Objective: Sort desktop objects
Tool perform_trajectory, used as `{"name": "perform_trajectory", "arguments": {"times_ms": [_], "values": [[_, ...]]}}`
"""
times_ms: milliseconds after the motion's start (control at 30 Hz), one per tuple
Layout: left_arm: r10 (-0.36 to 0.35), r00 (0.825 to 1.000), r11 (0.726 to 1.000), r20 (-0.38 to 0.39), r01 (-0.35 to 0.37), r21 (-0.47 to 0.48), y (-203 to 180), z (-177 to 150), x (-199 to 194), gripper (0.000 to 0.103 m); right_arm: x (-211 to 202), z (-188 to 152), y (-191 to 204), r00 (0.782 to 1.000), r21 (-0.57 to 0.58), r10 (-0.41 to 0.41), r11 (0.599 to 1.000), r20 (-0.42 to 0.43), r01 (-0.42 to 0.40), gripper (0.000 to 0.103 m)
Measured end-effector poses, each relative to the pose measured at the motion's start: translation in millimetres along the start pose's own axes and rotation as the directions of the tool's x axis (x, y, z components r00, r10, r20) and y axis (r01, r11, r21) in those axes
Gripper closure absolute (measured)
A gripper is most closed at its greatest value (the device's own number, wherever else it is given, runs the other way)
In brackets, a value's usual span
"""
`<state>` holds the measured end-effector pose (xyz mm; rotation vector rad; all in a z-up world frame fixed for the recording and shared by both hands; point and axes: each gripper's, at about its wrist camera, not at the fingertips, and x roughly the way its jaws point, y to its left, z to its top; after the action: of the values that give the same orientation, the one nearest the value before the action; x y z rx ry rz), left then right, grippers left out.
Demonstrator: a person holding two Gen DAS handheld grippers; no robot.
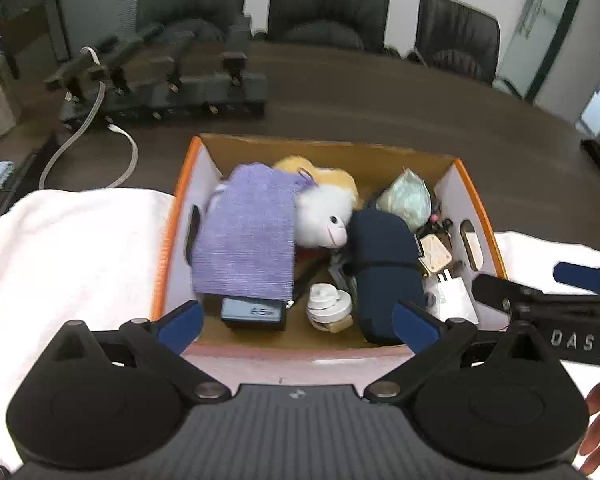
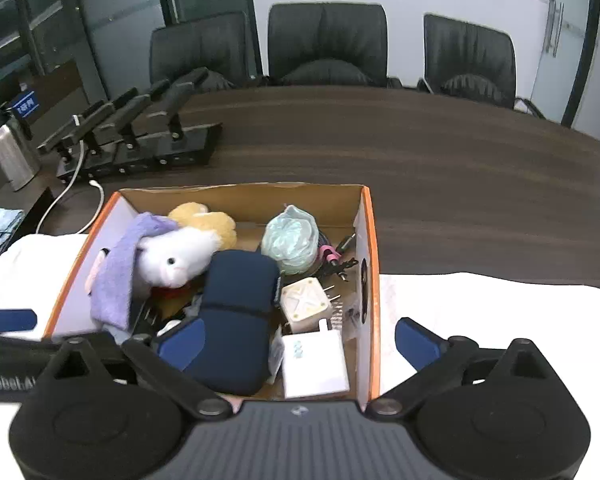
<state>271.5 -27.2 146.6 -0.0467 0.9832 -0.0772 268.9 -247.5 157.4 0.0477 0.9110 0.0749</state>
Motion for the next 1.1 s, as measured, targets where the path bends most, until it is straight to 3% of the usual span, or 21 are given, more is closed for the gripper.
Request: {"name": "perform_trajectory", "arguments": {"times_ms": [200, 267, 433, 767, 1100], "values": [[0.017, 0.991, 1.000, 0.131, -0.020, 0.024, 9, -39, -23, 0.000, -33, -35, 15, 0.992, -0.053, 0.002, 0.999, 0.128, 0.005, 0.000], [0.026, 0.979, 0.999, 0.200, -0.030, 0.018, 13, -61, -30, 0.000, -44, -54, 20, 0.982, -0.064, 0.005, 0.998, 0.190, 0.007, 0.000], [0.027, 0.957, 0.998, 0.290, -0.042, 0.049, 16, -111, -32, 0.000, -59, -107, 31, 0.957, -0.071, 0.019, 0.997, 0.290, 0.001, 0.000], [0.041, 0.929, 0.997, 0.368, -0.060, 0.040, 26, -190, -44, 0.000, -64, -196, 41, 0.943, -0.051, 0.038, 0.998, 0.329, -0.022, 0.000], [0.032, 0.925, 0.994, 0.378, -0.067, 0.081, 28, -253, -42, 0.000, -60, -262, 41, 0.955, -0.066, 0.051, 0.997, 0.292, -0.033, 0.000]]}}
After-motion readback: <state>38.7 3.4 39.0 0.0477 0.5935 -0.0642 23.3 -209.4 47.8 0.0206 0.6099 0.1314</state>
